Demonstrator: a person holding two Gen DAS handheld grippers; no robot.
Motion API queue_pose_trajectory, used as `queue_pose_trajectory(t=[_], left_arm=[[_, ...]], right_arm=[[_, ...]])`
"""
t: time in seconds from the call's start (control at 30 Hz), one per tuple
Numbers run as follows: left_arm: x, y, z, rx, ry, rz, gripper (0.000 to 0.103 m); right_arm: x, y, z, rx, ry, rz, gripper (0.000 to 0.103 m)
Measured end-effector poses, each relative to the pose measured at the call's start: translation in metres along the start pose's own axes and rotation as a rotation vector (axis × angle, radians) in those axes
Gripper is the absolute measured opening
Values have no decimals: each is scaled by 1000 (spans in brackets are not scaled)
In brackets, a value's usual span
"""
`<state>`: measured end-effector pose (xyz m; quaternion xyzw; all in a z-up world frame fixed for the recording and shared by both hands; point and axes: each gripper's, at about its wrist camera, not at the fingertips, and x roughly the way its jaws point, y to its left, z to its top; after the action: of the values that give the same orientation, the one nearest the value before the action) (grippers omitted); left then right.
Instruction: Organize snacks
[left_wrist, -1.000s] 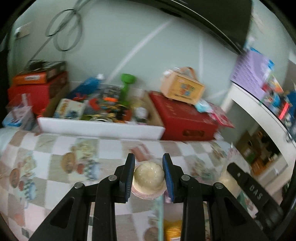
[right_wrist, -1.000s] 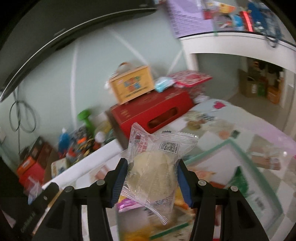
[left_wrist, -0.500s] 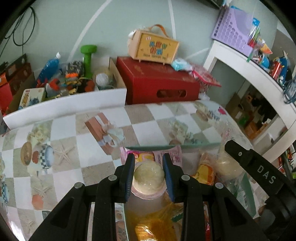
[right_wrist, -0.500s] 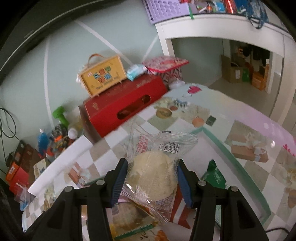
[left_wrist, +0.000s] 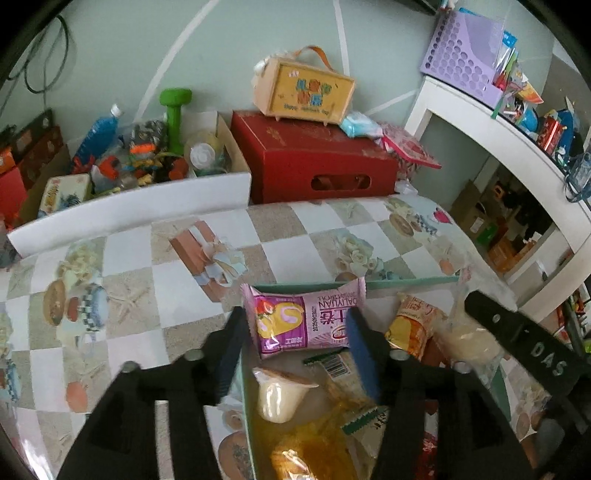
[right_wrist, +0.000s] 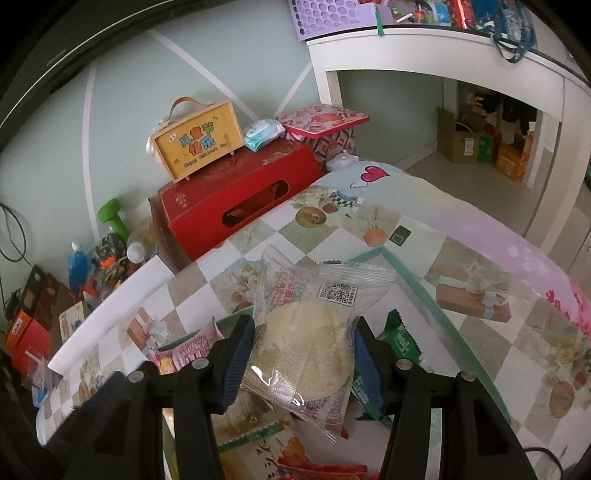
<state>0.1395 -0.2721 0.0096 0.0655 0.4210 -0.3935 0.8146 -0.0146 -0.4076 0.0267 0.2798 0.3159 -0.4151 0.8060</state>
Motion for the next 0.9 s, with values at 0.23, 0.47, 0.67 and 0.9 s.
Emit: queue_pose_trajectory(t=[0.23, 0.47, 0.67, 0.9], left_arm=[[-17, 8, -14, -95, 29, 46, 77], [-38, 15, -43, -127, 56, 265, 85], [-68, 24, -78, -157, 10, 443, 99], [-94, 31, -117, -179, -46, 554, 103]], right_arm=[[-8, 1, -2, -59, 26, 29, 77], [-30, 1, -13, -118, 25, 105, 91], [-50, 7, -34, -221, 21, 167, 93], [-68, 5, -62, -308, -4, 198, 103]])
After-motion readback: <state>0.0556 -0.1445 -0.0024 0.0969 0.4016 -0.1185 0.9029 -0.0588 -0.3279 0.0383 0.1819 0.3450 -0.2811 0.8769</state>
